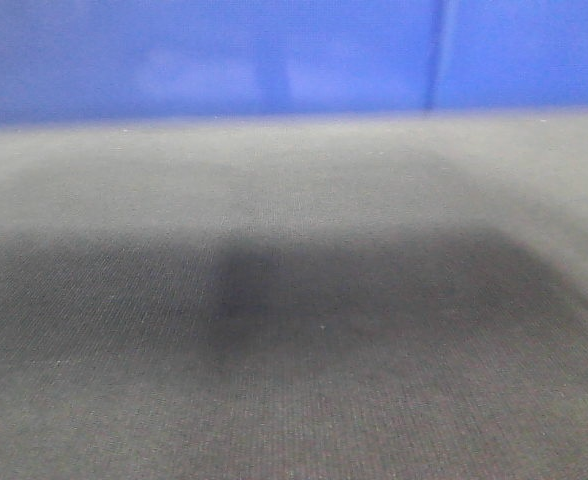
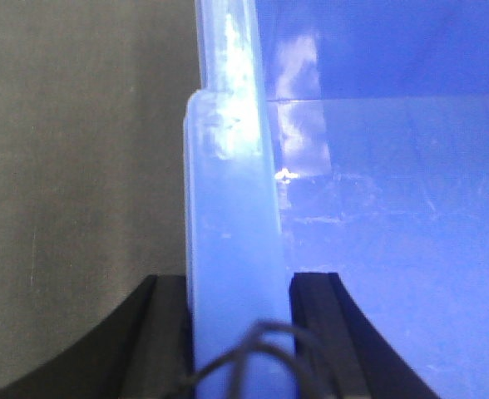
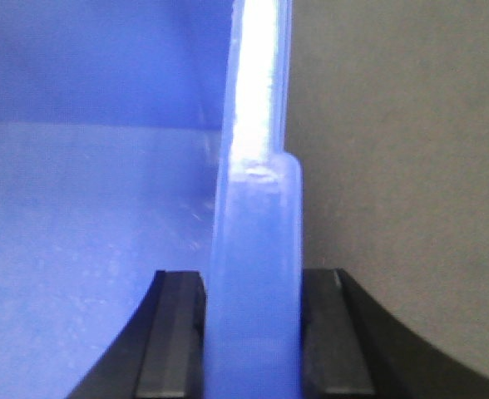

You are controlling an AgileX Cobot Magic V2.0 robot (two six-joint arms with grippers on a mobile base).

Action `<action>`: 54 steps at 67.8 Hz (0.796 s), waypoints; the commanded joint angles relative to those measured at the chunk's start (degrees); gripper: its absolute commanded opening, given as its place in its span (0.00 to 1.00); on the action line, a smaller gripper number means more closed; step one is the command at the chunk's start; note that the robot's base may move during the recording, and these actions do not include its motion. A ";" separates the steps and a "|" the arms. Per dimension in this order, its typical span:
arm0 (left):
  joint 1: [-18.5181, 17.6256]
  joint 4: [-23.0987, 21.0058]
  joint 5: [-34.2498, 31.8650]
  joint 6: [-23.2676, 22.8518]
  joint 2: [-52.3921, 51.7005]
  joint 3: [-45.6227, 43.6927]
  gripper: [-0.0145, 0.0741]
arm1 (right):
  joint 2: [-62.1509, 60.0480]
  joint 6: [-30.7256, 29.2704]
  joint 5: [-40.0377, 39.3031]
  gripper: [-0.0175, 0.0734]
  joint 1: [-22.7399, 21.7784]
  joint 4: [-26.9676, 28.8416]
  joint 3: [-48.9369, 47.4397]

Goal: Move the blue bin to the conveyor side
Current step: 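Lower the blue bin with both grippers onto the grey conveyor belt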

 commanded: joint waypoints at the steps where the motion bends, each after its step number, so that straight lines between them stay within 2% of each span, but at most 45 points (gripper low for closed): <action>1: 0.15 -1.44 -3.85 0.41 1.64 -0.88 0.15 | 2.92 -1.07 -5.59 0.11 -0.25 -2.14 -1.02; 28: 0.15 -1.32 -4.45 0.41 12.39 -0.88 0.15 | 13.82 -1.07 -9.59 0.11 -0.25 -4.49 -1.02; 31: 0.15 -1.32 -4.45 0.41 13.28 -0.88 0.18 | 14.42 -1.07 -9.97 0.11 -0.25 -4.49 -1.02; 34: 0.15 -1.32 -4.26 0.41 14.22 -0.88 0.25 | 14.65 -1.23 -10.37 0.12 -0.25 -4.56 -1.02; 39: 0.15 -1.32 -4.03 0.41 14.42 -0.88 0.39 | 14.65 -1.47 -10.63 0.20 -0.25 -4.89 -1.12; 44: 0.15 -1.20 -4.03 0.41 14.42 -0.79 0.56 | 14.65 -1.47 -10.44 0.35 -0.25 -5.73 -1.10; 49: 0.15 -1.19 -4.03 0.41 14.42 -0.79 0.74 | 14.65 -1.47 -9.87 0.55 -0.25 -6.51 -1.10; 50: 0.15 -1.19 -4.03 0.41 14.27 -0.79 0.77 | 14.65 -1.47 -9.50 0.62 -0.25 -6.56 -1.10; 54: 0.15 -1.19 -3.69 0.41 14.07 -0.79 0.86 | 14.42 -1.47 -8.97 0.76 -0.25 -6.65 -1.10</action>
